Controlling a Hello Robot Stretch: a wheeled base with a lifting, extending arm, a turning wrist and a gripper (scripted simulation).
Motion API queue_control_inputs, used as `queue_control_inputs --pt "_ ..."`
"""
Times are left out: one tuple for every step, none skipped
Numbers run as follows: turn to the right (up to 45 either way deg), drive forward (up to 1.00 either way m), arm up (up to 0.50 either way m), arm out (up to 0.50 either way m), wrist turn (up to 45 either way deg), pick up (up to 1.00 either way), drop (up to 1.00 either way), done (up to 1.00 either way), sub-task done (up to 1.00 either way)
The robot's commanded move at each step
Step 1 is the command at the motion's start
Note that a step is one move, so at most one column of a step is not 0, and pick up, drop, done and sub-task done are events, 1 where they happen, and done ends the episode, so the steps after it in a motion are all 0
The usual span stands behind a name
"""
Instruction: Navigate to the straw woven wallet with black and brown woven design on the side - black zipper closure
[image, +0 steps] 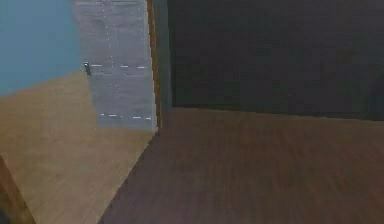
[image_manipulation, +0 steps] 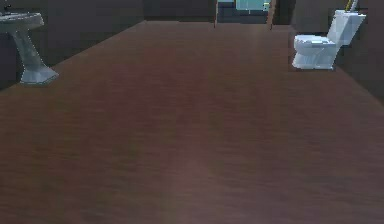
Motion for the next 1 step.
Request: queue_control_inputs --pt "0.0 0.85 0.00 0.00 0.0 0.00 0.00 0.00 0.00"
